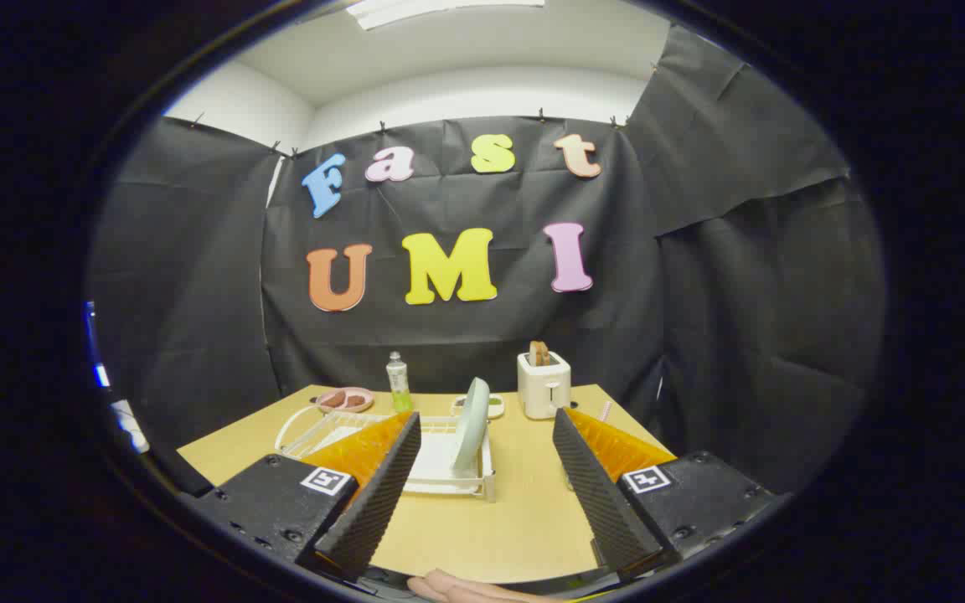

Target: Take the plate from the dish rack, then take the spoon from the basket and place it into the plate.

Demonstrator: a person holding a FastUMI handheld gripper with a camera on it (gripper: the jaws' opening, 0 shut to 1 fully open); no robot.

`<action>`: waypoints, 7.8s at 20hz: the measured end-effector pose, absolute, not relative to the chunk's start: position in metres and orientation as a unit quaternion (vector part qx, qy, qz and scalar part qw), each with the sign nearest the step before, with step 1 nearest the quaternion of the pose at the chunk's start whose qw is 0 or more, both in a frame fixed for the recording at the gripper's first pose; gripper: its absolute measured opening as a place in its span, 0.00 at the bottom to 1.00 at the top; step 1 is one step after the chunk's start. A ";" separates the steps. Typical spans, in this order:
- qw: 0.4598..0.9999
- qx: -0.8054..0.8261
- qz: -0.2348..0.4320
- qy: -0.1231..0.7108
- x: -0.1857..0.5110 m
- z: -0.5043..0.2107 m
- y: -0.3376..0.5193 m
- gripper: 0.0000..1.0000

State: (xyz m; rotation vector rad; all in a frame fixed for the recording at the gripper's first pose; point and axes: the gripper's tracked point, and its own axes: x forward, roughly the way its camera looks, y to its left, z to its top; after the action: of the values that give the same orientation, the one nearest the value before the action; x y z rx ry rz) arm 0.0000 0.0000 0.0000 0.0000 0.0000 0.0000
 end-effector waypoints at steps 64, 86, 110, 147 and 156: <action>0.875 -0.246 -0.257 0.330 0.280 0.027 0.069 0.24; 0.949 0.048 0.033 0.310 0.082 -0.172 0.076 0.23; 0.975 0.020 0.022 0.219 0.114 -0.189 -0.024 0.83; 0.995 -0.033 -0.090 -0.011 0.292 0.004 -0.135 0.16; 0.994 -0.038 -0.055 -0.085 0.179 0.098 -0.020 0.16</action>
State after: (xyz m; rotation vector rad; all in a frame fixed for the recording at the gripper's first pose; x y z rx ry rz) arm 0.1789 -0.0197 0.0984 -0.0754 -0.1711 -0.1098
